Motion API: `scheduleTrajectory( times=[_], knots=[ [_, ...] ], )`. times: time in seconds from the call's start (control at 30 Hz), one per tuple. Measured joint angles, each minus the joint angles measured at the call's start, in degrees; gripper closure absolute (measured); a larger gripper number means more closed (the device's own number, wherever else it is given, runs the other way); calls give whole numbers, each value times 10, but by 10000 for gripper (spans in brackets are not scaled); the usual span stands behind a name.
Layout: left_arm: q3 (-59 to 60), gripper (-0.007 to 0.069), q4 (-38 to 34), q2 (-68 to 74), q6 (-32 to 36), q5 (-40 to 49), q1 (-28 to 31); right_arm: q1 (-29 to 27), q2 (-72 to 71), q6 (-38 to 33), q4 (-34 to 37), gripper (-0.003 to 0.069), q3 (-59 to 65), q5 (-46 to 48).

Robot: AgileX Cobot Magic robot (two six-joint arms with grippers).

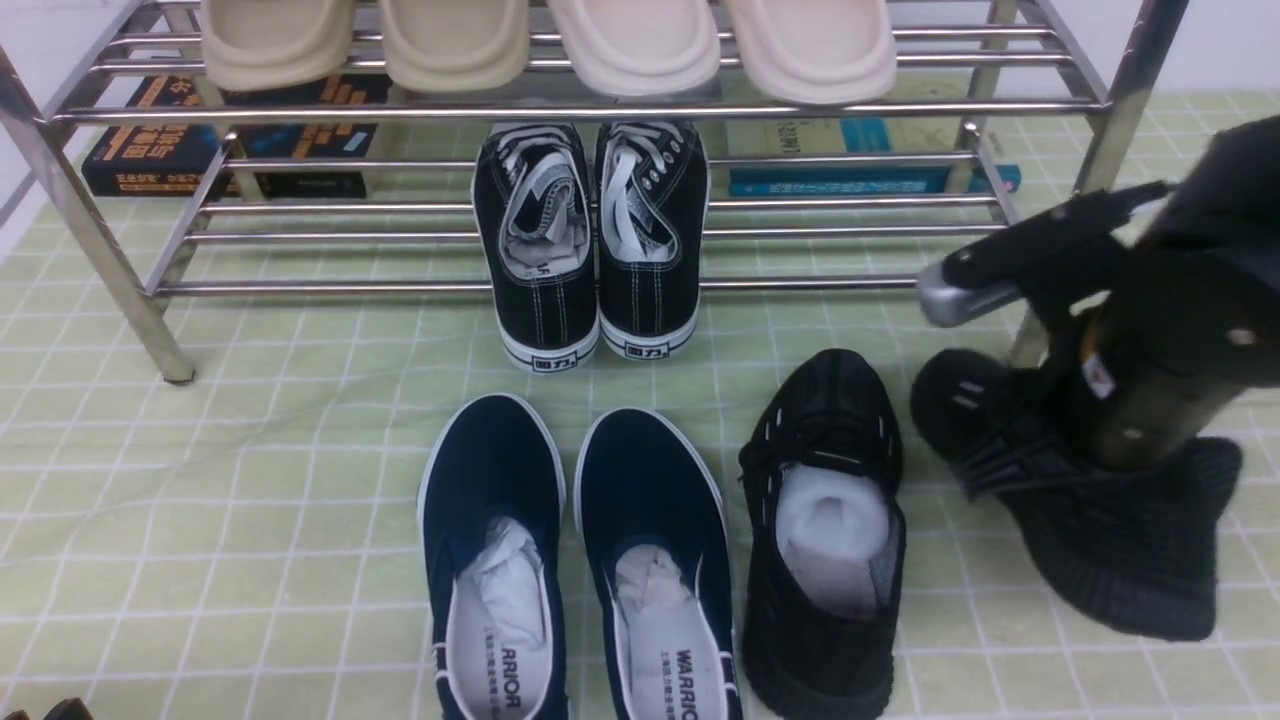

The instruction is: Take the shoes off the shelf with your hand from the green coffee tablecloth.

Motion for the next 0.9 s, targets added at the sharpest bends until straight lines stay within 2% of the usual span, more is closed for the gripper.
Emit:
scheduleTrajectory(
  times=[0.47, 0.6, 0.7, 0.8, 0.87, 0.9],
  knots=[
    [0, 384, 0, 0, 0, 0, 0, 0, 54, 4, 86, 634, 0, -10],
    [0, 384, 0, 0, 0, 0, 0, 0, 54, 24, 130, 622, 0, -15],
    [0, 384, 0, 0, 0, 0, 0, 0, 55, 48, 151, 598, 0, -26],
    [0, 384, 0, 0, 0, 0, 0, 0, 55, 62, 159, 540, 0, -37],
    [0, 384, 0, 0, 0, 0, 0, 0, 55, 67, 159, 456, -1, -44],
    [0, 384, 0, 0, 0, 0, 0, 0, 55, 67, 159, 441, -1, -44]
  ],
)
